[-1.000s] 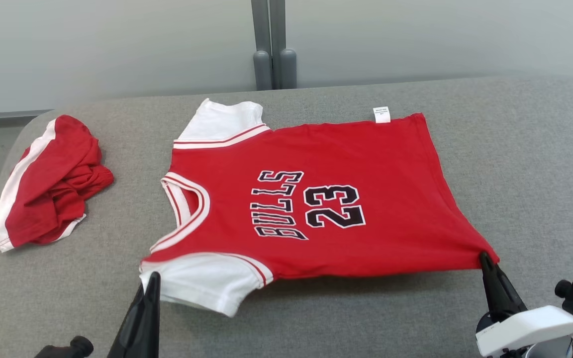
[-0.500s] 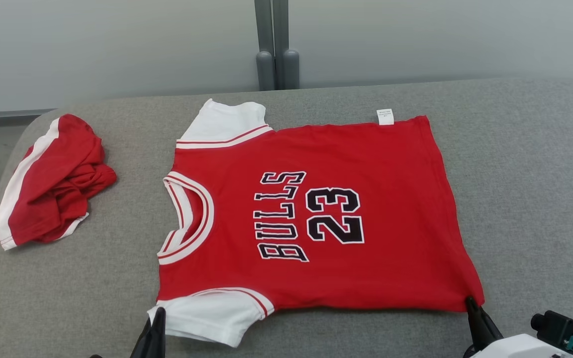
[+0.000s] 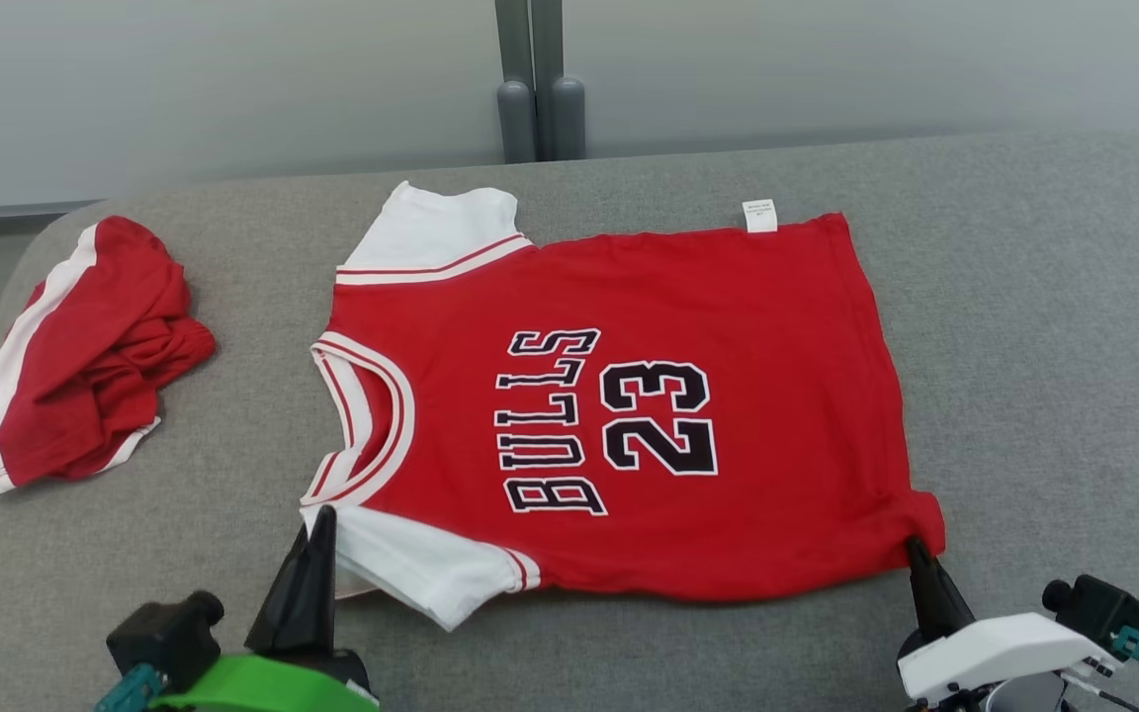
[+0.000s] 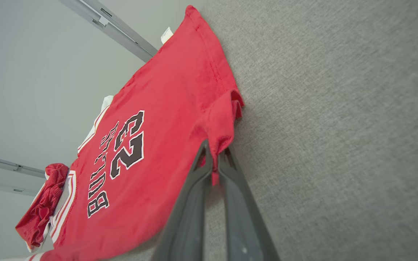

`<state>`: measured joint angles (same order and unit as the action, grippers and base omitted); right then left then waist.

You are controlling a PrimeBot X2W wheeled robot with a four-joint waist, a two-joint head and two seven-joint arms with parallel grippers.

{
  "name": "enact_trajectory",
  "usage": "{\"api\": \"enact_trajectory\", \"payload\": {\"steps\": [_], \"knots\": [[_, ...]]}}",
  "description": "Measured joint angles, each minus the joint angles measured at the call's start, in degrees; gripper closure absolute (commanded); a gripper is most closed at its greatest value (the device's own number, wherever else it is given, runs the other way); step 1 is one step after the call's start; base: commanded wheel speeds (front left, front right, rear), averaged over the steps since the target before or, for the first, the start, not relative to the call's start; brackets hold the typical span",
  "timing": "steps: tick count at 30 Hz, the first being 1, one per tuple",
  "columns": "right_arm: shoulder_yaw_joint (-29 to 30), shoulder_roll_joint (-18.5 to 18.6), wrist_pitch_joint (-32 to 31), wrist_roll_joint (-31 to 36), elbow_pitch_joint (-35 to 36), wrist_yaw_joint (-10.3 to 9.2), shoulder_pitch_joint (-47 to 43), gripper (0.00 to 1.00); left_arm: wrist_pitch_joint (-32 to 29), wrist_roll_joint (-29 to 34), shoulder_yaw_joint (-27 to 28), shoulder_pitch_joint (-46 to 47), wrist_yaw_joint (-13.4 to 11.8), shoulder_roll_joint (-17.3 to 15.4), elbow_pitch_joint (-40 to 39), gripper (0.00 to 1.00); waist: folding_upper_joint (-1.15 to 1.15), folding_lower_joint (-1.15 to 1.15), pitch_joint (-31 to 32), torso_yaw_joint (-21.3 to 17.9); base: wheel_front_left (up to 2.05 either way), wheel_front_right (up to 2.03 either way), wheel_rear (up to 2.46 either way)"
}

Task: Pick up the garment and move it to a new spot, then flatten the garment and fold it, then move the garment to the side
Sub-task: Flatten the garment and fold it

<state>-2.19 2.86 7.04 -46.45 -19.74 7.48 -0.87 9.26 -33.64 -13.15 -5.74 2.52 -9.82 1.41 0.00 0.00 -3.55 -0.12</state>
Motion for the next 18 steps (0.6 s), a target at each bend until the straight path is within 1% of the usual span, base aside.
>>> {"api": "enact_trajectory", "payload": {"steps": [5,9,14,18], "knots": [[-0.86,-0.02,0.75,-3.26,-0.58,0.00,3.98,1.00,1.51,1.35,-0.12,8.97,0.60,0.64,6.79,1.00,0.00,0.00,-1.90,-0.36,0.00,0.00,0.00],[-1.34,0.00,1.45,-4.56,-1.72,0.00,6.98,1.00,3.26,2.10,0.19,15.91,0.99,1.65,12.92,1.00,0.00,0.00,-3.71,-0.73,0.00,0.00,0.00],[-2.50,-0.02,2.58,-5.79,-3.77,0.00,11.20,1.00,4.82,2.66,0.51,21.41,1.70,2.47,20.19,1.00,0.00,0.00,-5.84,-1.53,0.00,0.00,0.00],[-3.16,-0.02,3.50,-5.80,-5.82,0.00,13.93,1.00,5.44,2.90,1.60,24.35,2.03,2.88,24.35,1.00,0.00,0.00,-7.23,-2.15,0.00,0.00,0.00]]}}
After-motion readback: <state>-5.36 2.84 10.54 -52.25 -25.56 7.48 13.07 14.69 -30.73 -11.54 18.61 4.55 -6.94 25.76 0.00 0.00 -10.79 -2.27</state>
